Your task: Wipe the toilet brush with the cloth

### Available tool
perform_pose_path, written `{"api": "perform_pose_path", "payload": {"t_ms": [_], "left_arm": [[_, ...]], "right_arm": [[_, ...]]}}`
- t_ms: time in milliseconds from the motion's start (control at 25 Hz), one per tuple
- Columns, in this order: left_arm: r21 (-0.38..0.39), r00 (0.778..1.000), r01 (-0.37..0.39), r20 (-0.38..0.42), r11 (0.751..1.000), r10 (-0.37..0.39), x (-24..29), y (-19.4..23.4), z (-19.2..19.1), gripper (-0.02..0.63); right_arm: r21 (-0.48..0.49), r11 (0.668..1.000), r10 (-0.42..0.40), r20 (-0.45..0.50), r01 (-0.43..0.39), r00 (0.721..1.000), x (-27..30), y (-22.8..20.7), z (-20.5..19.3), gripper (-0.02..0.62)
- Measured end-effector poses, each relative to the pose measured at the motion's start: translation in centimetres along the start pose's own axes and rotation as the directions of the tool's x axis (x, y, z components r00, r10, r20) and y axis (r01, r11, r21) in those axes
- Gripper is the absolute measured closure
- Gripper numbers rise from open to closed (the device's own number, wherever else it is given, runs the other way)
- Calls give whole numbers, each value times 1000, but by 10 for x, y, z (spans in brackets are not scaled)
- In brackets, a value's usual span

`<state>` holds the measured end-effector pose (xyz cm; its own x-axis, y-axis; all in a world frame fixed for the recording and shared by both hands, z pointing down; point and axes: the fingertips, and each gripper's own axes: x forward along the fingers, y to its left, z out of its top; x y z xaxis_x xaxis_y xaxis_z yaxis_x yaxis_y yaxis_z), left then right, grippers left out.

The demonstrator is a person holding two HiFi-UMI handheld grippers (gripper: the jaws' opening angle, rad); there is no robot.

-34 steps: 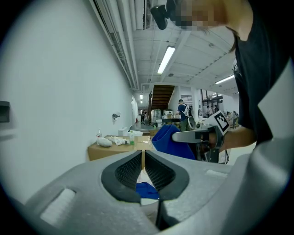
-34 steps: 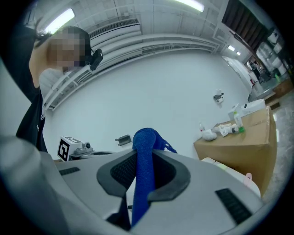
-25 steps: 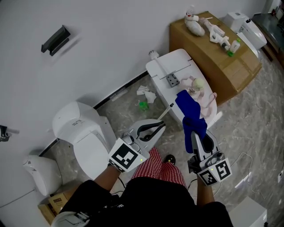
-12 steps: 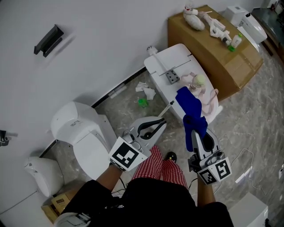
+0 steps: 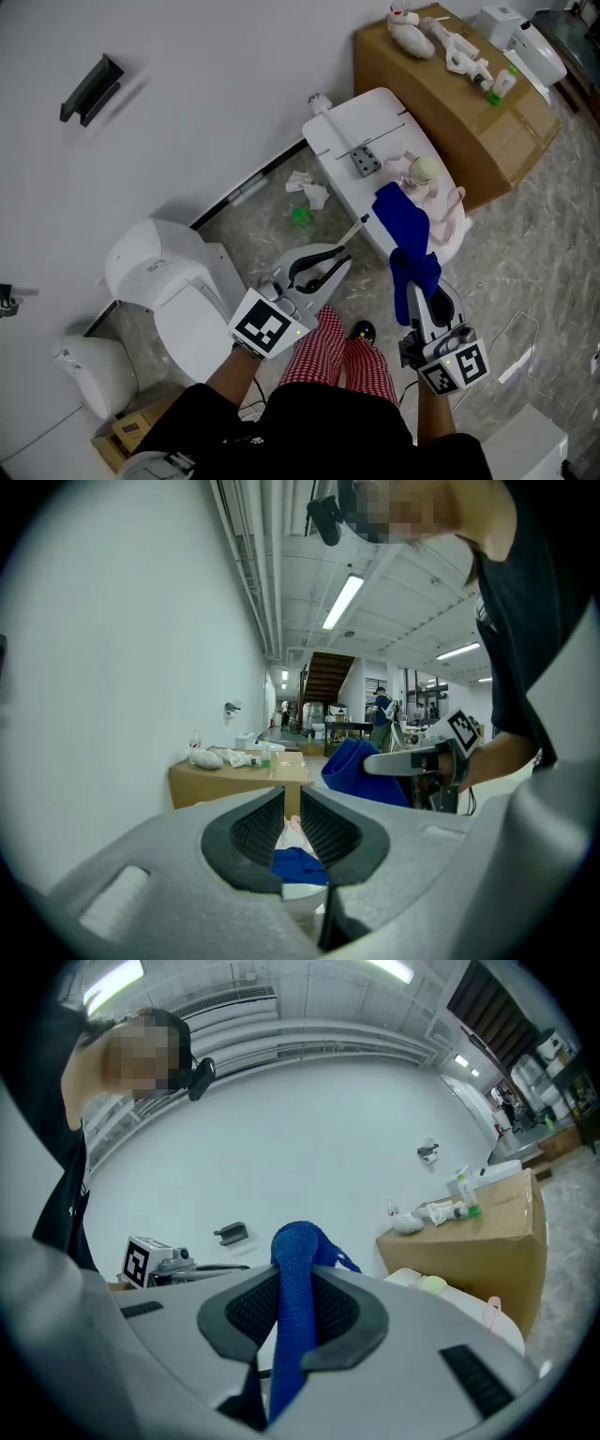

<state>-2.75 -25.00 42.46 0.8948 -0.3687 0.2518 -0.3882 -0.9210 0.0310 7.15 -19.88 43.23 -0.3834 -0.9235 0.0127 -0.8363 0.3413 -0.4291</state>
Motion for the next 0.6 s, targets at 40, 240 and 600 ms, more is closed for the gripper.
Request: {"api": "perform_pose_path", "payload": {"t_ms": [40, 240, 600], "left_arm": [[-5, 1000, -1, -6, 1000, 1, 1, 3, -3, 567], [-23, 1000, -2, -30, 1000, 1, 6, 10, -19, 538], [-45, 999, 21, -29, 999, -22, 15, 13, -39, 534]], "right_arm": [[3, 1000, -3, 1, 3, 1000, 1, -1, -2, 531], [13, 1000, -18, -11, 18, 1000, 3, -8, -14, 531], [4, 998, -58, -13, 58, 998, 5, -20, -30, 531]]}}
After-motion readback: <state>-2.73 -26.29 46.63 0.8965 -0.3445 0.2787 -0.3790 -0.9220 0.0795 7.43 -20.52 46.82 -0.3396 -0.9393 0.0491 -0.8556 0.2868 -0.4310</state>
